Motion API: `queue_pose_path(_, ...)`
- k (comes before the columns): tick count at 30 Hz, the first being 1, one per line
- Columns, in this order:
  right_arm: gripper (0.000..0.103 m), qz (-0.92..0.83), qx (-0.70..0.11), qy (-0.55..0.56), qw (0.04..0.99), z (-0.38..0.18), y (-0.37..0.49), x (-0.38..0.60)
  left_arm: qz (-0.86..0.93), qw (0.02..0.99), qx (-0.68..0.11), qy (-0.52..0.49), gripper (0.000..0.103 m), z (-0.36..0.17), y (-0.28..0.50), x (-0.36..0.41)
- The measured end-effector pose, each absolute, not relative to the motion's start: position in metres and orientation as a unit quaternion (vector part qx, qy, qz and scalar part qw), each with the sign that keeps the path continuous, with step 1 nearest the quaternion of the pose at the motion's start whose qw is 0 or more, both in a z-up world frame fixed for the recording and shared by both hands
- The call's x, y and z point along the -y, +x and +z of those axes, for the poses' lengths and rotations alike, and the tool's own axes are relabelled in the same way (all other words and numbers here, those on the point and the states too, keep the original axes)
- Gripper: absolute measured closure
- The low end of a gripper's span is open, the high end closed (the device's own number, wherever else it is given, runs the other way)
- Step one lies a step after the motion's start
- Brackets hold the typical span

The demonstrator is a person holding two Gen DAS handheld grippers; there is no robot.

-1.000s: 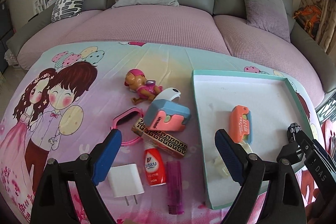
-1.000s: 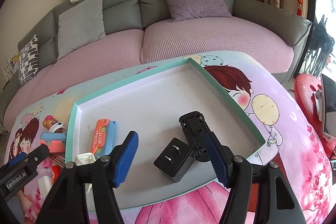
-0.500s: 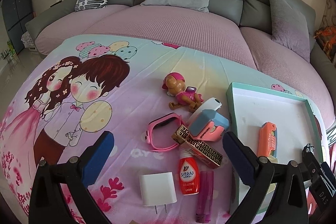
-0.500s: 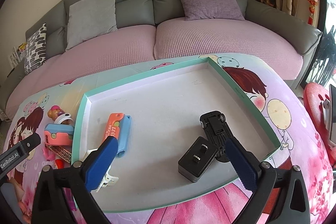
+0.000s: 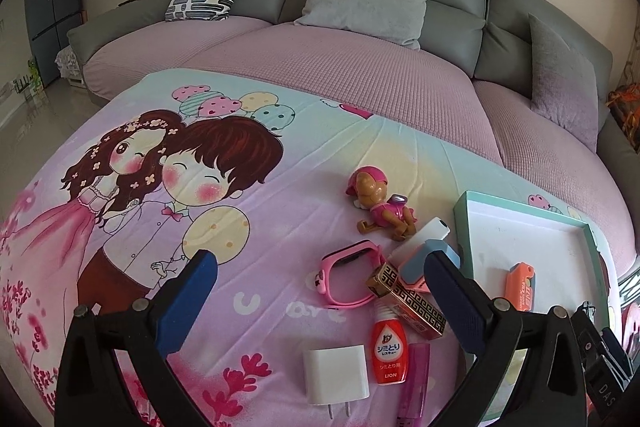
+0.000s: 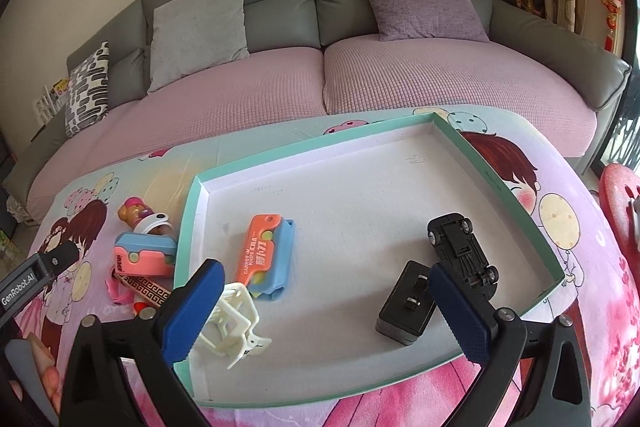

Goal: Organize rigid objects
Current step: 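Withdraw both open tools from the tray toward the remaining items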

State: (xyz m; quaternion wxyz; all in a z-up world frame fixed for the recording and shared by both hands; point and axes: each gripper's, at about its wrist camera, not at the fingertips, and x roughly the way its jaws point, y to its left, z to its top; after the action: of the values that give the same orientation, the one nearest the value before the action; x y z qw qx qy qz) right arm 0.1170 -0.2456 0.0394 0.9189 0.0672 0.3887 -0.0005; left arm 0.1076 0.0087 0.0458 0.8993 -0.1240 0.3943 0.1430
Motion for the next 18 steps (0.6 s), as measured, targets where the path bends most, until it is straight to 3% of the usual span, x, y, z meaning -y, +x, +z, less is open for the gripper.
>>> queue_pose_path(18, 0.0, 0.086, -0.368, 0.019, 0.926, 0.038, 0.119, 0.16, 0.178, 0.891, -0.381, -0.171, 0.0, 0.039, 0.09, -0.074)
